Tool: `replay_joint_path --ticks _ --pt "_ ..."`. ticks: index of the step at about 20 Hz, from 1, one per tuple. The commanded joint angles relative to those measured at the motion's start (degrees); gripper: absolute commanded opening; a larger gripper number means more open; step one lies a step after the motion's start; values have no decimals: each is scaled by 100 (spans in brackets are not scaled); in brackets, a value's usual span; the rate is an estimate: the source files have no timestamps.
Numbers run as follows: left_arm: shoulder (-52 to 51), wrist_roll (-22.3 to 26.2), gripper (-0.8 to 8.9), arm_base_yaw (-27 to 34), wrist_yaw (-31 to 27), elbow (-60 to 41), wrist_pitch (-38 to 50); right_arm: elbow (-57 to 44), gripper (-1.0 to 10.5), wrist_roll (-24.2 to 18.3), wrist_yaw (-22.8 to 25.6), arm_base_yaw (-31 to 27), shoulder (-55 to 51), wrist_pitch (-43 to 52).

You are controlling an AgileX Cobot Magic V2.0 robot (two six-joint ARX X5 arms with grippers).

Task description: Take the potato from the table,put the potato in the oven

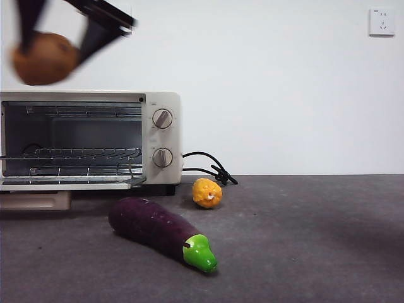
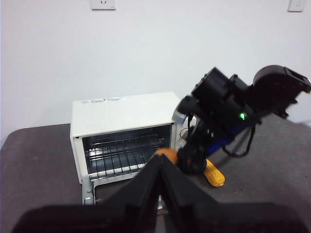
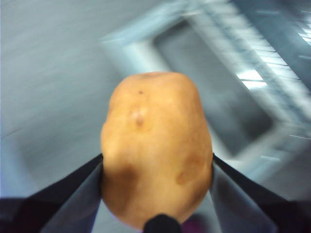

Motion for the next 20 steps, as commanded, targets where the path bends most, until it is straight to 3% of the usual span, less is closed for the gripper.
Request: replay_joint_path --ticks 1,6,20 --pt "31 -37 -5 -24 -2 -11 31 -68 55 240 -2 -269 70 321" --pt "321 -35 -5 -24 -2 -15 31 -184 -5 205 -63 -590 146 1292" --pt "868 -72 -5 -24 247 -22 28 -184 -6 387 -190 -627 931 2173"
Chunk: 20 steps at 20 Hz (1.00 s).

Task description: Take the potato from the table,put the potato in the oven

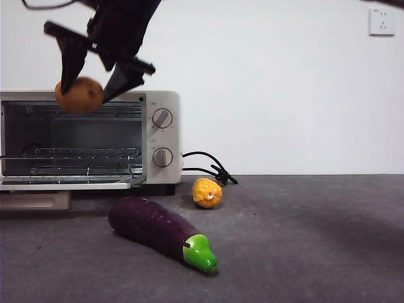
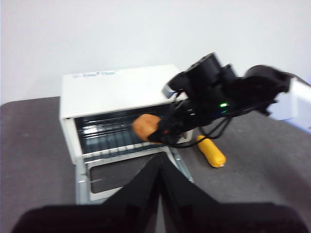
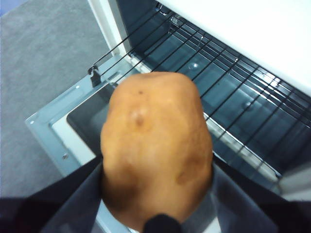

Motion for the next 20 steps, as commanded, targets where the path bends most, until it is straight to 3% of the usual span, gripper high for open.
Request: replay_joint_path --ticks 1,13,20 --pt "-22 -83 -5 -22 181 -20 28 -55 -6 101 9 -11 229 232" --pt "52 -28 -5 -22 188 -20 31 -55 -7 846 66 -341 870 1082" --pt "177 33 -5 -22 190 -20 31 -55 -7 828 177 -308 1010 1519"
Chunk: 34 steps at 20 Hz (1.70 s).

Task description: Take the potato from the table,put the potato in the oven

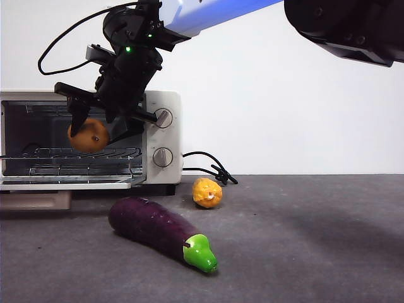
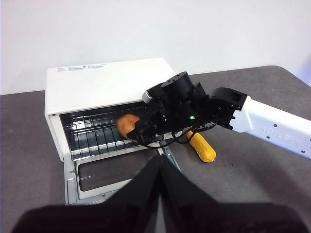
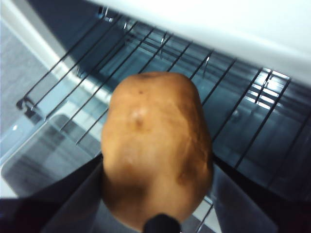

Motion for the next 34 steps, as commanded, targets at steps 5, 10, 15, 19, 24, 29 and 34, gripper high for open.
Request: replay_joint_path --ticks 5,10,15,19,24,29,34 --pt "-11 68 -5 -15 2 -20 28 -52 2 57 116 28 251 289" --pt "-11 68 -5 -15 4 -20 28 -52 259 129 116 37 262 378" --pt "-11 68 -5 -15 4 -20 26 -52 639 190 240 61 262 570" --pt "-11 68 -5 -15 4 -20 28 -52 640 251 442 109 262 776" --pt "-11 66 -5 -15 15 -20 26 -46 851 245 442 203 260 772" --pt "-11 63 -5 -15 313 -20 26 -28 851 243 470 269 225 638" --pt "-22 66 -5 -15 304 -20 26 232 851 188 634 341 223 313"
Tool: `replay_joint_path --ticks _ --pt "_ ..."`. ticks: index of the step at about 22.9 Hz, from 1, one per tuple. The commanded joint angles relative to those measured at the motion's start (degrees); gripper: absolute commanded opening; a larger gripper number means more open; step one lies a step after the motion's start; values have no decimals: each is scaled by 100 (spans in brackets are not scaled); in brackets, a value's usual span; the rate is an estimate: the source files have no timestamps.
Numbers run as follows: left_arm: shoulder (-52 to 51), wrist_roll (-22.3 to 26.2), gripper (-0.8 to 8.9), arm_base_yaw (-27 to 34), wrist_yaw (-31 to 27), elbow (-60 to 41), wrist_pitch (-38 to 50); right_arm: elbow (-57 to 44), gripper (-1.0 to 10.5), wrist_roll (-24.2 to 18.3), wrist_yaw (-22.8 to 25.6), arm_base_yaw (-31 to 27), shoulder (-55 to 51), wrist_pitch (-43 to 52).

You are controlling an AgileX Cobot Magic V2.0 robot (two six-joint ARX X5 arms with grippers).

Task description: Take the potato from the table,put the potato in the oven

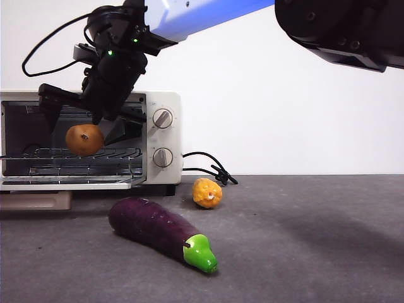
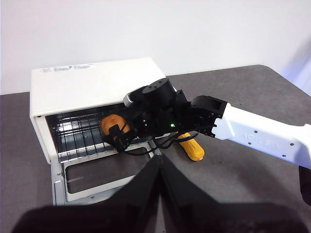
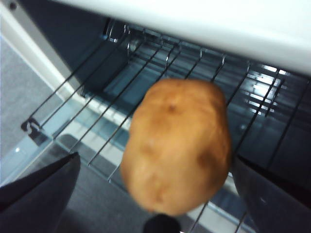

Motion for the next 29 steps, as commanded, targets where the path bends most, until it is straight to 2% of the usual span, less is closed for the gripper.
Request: replay_joint_path --ticks 1,4,7,13,14,15,16,17,18,22,25,29 --pt "-24 63 -5 -15 20 -20 28 245 851 -44 205 79 81 -166" --pt "-92 66 -5 -15 17 -20 28 516 851 -39 485 122 81 -511" --pt "-131 66 -5 -15 15 -20 28 933 850 2 481 195 81 -1307" --pt "-151 87 -5 -35 -55 -20 28 2437 843 -55 496 494 15 -3733" --pt "-151 157 -5 -35 -146 -20 28 2435 805 -55 525 520 -199 -4107" --pt "-151 199 -5 -35 -334 -20 28 2430 704 -85 568 546 -374 -4251" --pt "-151 216 -5 -35 -490 -26 28 2430 543 -96 496 625 -553 -4249" --pt "-151 214 -5 -35 -557 -26 28 2430 315 -175 420 673 -793 -4249" --pt "-151 216 -5 -35 -603 -33 28 2430 9 -317 422 737 -1021 -4249" --pt "-151 208 -5 -35 -1174 -236 28 2424 -11 -728 1097 1115 -2068 -4260" --pt "-149 114 -5 -35 -1207 -697 31 2413 -11 -772 710 1451 -2865 -4266" --pt "-105 114 -5 -35 -1209 -1322 52 2393 -11 -774 629 1928 -3421 -4266"
